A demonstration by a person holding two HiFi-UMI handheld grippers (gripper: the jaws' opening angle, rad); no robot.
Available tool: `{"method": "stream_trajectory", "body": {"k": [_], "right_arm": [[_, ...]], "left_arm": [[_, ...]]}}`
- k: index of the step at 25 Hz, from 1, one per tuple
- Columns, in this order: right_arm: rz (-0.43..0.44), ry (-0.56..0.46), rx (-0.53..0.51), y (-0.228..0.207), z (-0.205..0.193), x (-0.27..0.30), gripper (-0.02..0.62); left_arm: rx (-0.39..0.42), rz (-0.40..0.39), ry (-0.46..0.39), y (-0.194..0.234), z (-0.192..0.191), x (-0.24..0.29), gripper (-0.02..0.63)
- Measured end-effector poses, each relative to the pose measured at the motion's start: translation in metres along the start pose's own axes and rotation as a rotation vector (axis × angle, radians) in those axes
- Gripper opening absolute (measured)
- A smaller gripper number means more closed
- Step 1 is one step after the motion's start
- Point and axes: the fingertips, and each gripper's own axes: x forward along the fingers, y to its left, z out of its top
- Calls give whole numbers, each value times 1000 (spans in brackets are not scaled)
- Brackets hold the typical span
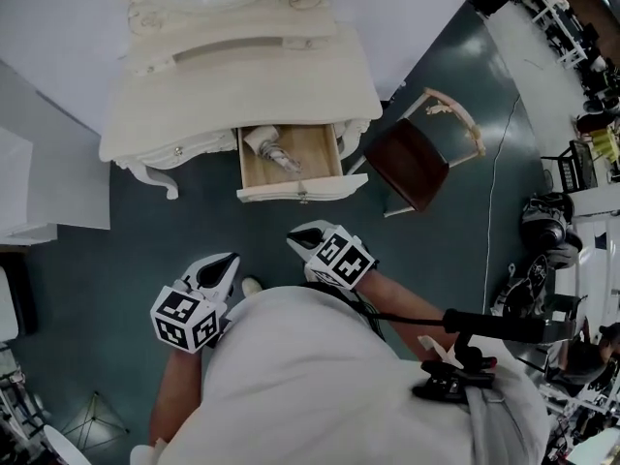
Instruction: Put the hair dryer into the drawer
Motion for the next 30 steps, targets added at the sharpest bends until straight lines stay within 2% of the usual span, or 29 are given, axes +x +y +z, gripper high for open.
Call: {"method": "stream_trajectory", "body": {"k": [30], "right_arm": [[-20, 44, -44, 83, 13, 46, 0]], "left_arm": [[-3, -39, 0, 35, -54, -67, -5]]}}
